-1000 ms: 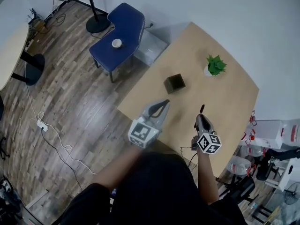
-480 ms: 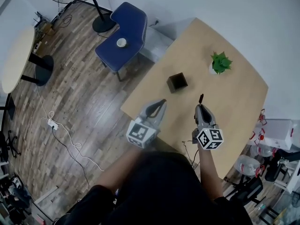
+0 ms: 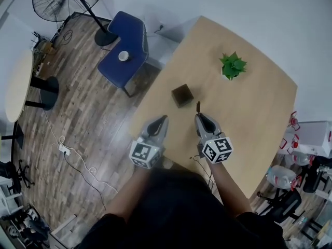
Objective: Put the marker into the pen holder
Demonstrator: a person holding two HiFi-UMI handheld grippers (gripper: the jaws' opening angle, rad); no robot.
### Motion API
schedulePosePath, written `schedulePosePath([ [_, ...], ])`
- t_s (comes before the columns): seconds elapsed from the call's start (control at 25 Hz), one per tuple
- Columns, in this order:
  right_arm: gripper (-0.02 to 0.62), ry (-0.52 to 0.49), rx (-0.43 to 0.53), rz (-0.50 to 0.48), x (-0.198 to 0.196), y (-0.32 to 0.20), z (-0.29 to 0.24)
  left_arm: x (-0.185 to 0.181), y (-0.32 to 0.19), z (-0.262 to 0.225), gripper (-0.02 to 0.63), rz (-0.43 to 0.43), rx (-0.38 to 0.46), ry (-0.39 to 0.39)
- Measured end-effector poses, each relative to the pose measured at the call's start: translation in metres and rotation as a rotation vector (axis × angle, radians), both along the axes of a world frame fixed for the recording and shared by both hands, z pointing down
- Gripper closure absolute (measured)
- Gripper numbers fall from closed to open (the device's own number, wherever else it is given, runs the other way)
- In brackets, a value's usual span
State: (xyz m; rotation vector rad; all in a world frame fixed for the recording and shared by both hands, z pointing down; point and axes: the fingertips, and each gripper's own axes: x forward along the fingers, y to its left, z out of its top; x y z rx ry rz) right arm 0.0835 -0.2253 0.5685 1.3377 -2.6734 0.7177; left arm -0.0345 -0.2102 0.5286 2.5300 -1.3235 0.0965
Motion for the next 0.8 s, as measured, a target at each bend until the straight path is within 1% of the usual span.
schedulePosePath([
  [0.08,0.552,-0.018,0.001,0.011,-0.009,-0.011,0.003,0.0,-0.006,0.01,0.604,0.011,-0.034,-0.012],
  [0.2,0.552,-0.032,0.003,0.041,-0.028,-0.038,0.011,-0.006,-0.021,0.022,0.604,0.064,-0.057,0.007],
  [0.32,0.552,0.002,0.005,0.088,-0.045,-0.074,0.026,-0.011,-0.043,0.031,0.604,0.14,-0.069,0.031],
  [0.4,0.552,0.026,-0.004,0.156,-0.049,-0.096,0.038,-0.011,-0.059,0.036,0.604,0.207,-0.078,0.032],
  [0.44,0.552,0.021,-0.016,0.197,-0.05,-0.102,0.043,-0.012,-0.064,0.039,0.604,0.239,-0.085,0.032],
  [0.56,0.552,-0.028,-0.048,0.31,-0.053,-0.119,0.057,-0.018,-0.076,0.046,0.604,0.323,-0.112,0.055],
  [0.68,0.554,-0.074,-0.08,0.434,-0.049,-0.135,0.077,-0.025,-0.087,0.05,0.604,0.393,-0.114,0.062],
  [0.72,0.554,-0.079,-0.089,0.464,-0.048,-0.138,0.084,-0.027,-0.09,0.051,0.604,0.412,-0.109,0.059],
  [0.8,0.554,-0.074,-0.102,0.495,-0.05,-0.144,0.095,-0.031,-0.097,0.05,0.604,0.436,-0.101,0.062],
])
